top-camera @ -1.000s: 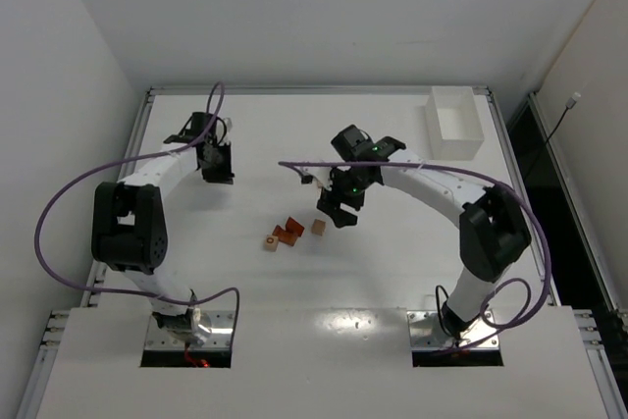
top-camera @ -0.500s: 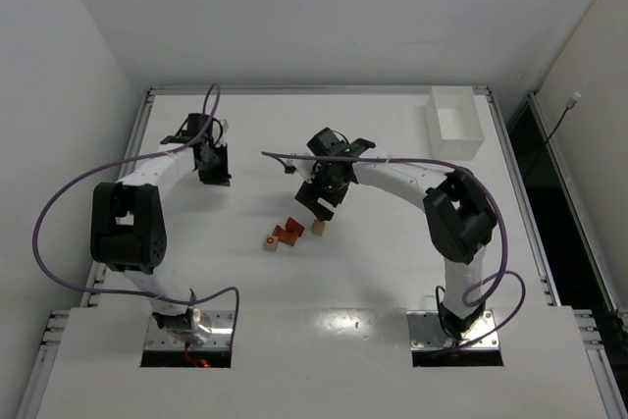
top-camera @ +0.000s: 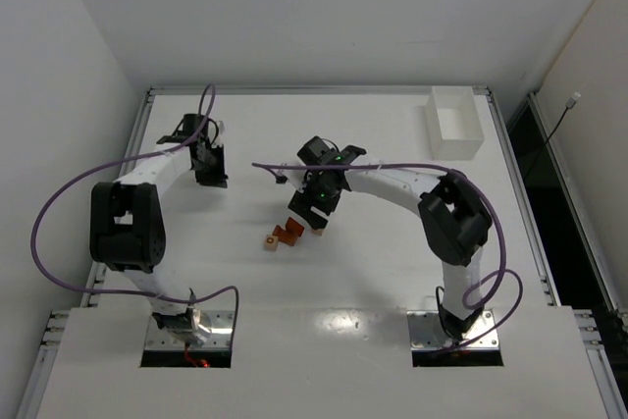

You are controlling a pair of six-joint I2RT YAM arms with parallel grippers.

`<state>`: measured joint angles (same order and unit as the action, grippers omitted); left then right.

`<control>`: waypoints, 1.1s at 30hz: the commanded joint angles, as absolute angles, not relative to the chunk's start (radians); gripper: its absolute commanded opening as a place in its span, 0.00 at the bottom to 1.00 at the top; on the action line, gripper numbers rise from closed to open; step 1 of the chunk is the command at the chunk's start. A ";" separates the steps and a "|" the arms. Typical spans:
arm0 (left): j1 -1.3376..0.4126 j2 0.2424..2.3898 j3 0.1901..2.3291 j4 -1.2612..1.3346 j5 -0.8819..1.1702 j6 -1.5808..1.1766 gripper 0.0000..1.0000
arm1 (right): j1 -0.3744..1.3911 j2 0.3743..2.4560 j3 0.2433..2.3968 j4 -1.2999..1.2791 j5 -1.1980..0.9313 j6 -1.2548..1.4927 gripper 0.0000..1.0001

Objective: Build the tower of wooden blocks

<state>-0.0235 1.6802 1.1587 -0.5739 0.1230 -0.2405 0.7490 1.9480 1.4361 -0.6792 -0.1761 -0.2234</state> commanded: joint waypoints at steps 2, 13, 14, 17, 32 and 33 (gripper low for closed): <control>-0.014 1.684 1.193 -0.575 0.146 -0.235 0.00 | 0.799 1.894 1.402 -0.666 -0.198 -0.252 0.69; -0.005 1.703 1.203 -0.584 0.164 -0.216 0.00 | 0.810 1.928 1.370 -0.618 -0.104 -0.279 0.69; -0.005 1.703 1.203 -0.584 0.173 -0.216 0.00 | 0.810 1.928 1.370 -0.618 -0.104 -0.279 0.69; -0.005 1.712 1.213 -0.584 0.173 -0.216 0.00 | 0.810 1.939 1.370 -0.618 -0.095 -0.279 0.67; -0.005 1.743 1.223 -0.594 0.183 -0.207 0.00 | 0.810 1.999 1.388 -0.618 -0.095 -0.279 0.65; -0.005 1.743 1.223 -0.594 0.183 -0.207 0.00 | 0.810 2.009 1.397 -0.618 -0.095 -0.279 0.65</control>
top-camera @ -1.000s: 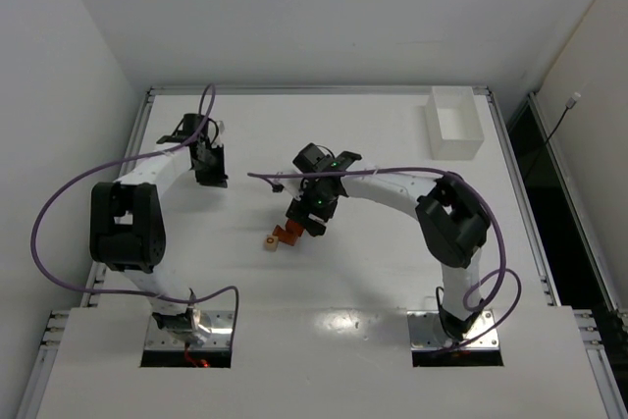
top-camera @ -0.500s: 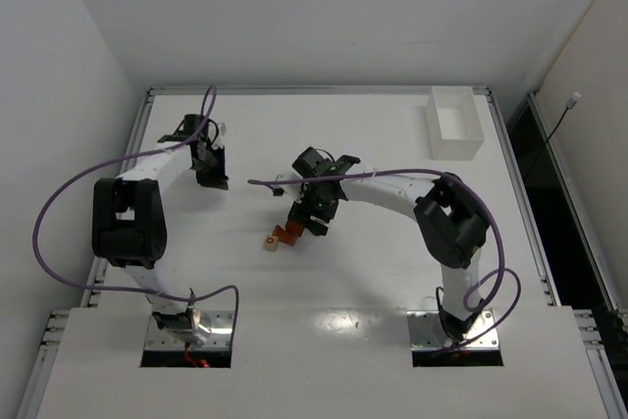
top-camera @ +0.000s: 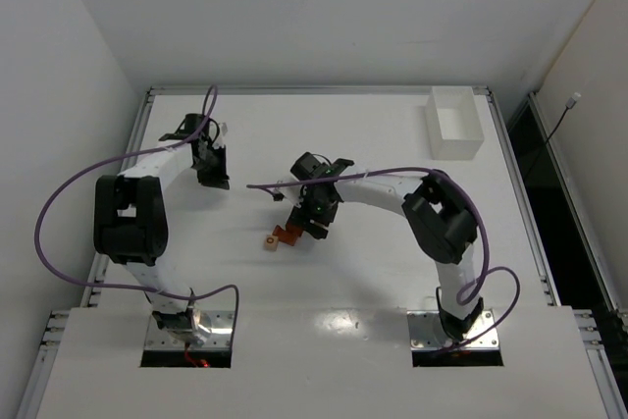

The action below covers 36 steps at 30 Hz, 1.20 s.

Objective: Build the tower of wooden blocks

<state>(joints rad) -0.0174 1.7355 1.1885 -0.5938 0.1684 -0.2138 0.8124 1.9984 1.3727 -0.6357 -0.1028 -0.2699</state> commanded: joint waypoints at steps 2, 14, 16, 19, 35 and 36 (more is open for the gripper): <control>-0.005 1.743 1.223 -0.594 0.183 -0.207 0.00 | 0.801 2.019 1.397 -0.618 -0.095 -0.270 0.65; -0.005 1.741 1.213 -0.594 0.192 -0.198 0.00 | 0.801 1.982 1.440 -0.607 -0.077 -0.270 0.00; -0.005 1.729 1.204 -0.583 0.192 -0.198 0.00 | 0.789 1.913 1.476 -0.617 -0.077 -0.256 0.00; -0.005 1.686 1.181 -0.559 0.155 -0.198 0.00 | 0.749 1.856 1.563 -0.655 -0.077 -0.160 0.00; -0.044 1.775 1.387 -0.667 -0.143 -0.321 0.07 | 0.595 2.118 1.994 -0.857 0.094 0.334 0.00; -0.044 1.775 1.387 -0.667 -0.127 -0.308 0.11 | 0.582 2.134 2.005 -0.857 0.075 0.354 0.00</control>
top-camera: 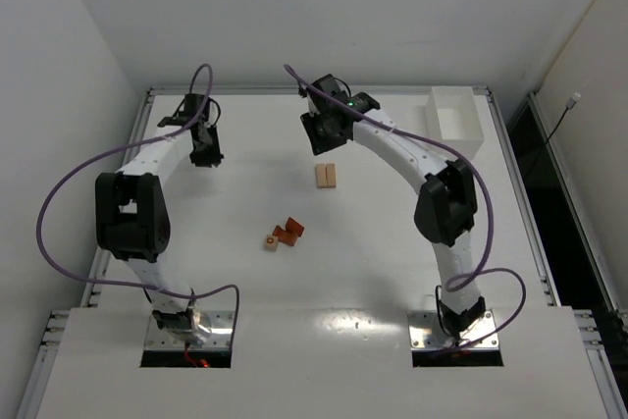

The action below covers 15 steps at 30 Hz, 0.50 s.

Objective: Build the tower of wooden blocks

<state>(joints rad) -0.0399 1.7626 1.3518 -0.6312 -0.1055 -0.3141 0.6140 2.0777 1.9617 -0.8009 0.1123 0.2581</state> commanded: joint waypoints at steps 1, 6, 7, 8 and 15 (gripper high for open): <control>-0.044 1.764 1.387 -0.657 -0.105 -0.299 0.15 | 0.581 2.147 2.025 -0.873 0.065 0.365 0.00; -0.044 1.764 1.376 -0.637 -0.049 -0.290 0.30 | 0.529 2.243 2.091 -0.940 0.046 0.452 0.00; -0.044 1.764 1.367 -0.637 -0.049 -0.290 0.33 | 0.514 2.264 2.111 -0.940 0.037 0.453 0.00; -0.044 1.764 1.367 -0.637 -0.049 -0.290 0.39 | 0.505 2.264 2.111 -0.940 0.047 0.453 0.00; -0.044 1.786 1.378 -0.627 -0.074 -0.299 0.61 | 0.485 2.319 2.149 -0.916 0.013 0.453 0.00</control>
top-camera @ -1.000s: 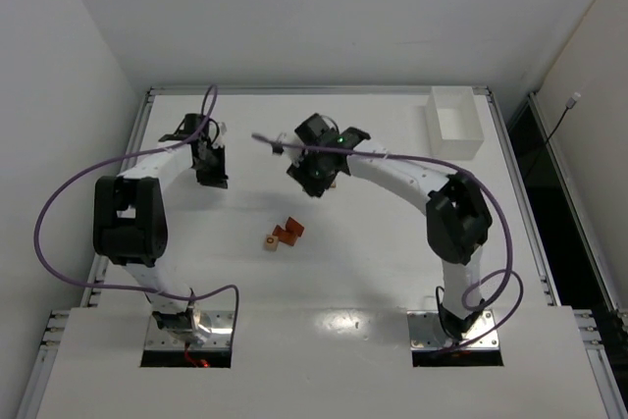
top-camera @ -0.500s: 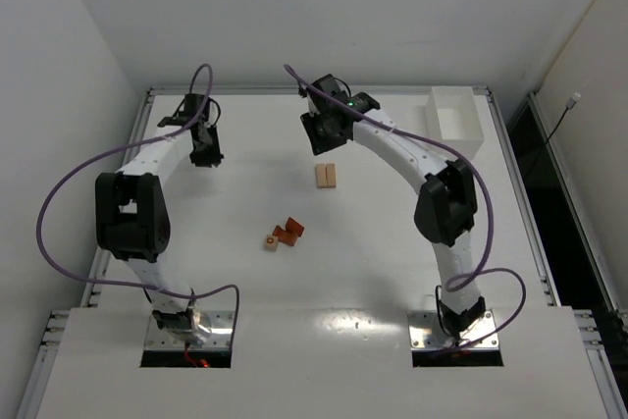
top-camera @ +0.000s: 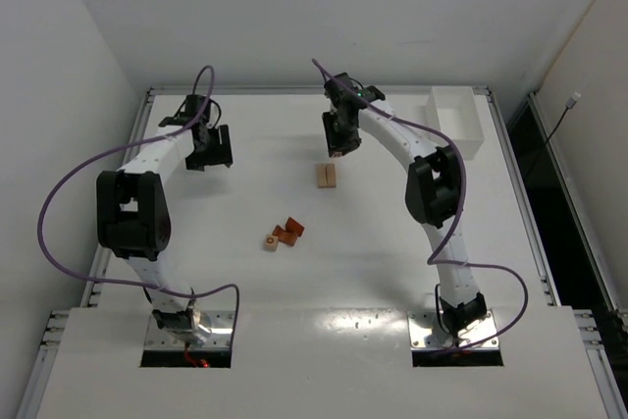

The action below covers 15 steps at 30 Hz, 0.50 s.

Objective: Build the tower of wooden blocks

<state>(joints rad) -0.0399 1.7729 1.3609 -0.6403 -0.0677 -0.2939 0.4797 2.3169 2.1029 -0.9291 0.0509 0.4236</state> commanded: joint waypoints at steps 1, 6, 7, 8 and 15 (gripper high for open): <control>-0.044 1.795 1.378 -0.637 -0.074 -0.299 0.64 | 0.485 2.319 2.160 -0.916 0.000 0.453 0.00; -0.044 1.815 1.399 -0.637 -0.103 -0.308 0.65 | 0.506 2.329 2.169 -0.916 -0.009 0.453 0.00; -0.044 1.815 1.399 -0.637 -0.103 -0.319 0.65 | 0.506 2.329 2.158 -0.916 0.003 0.453 0.00; -0.044 1.825 1.399 -0.637 -0.112 -0.319 0.65 | 0.506 2.329 2.158 -0.916 0.017 0.453 0.00; -0.044 1.835 1.410 -0.637 -0.132 -0.350 0.65 | 0.537 2.347 2.137 -0.916 0.063 0.488 0.00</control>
<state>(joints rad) -0.0399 1.8252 1.3716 -0.6422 -0.1139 -0.3233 0.5205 2.3268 2.1250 -0.9237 0.0368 0.4541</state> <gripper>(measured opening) 0.654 0.316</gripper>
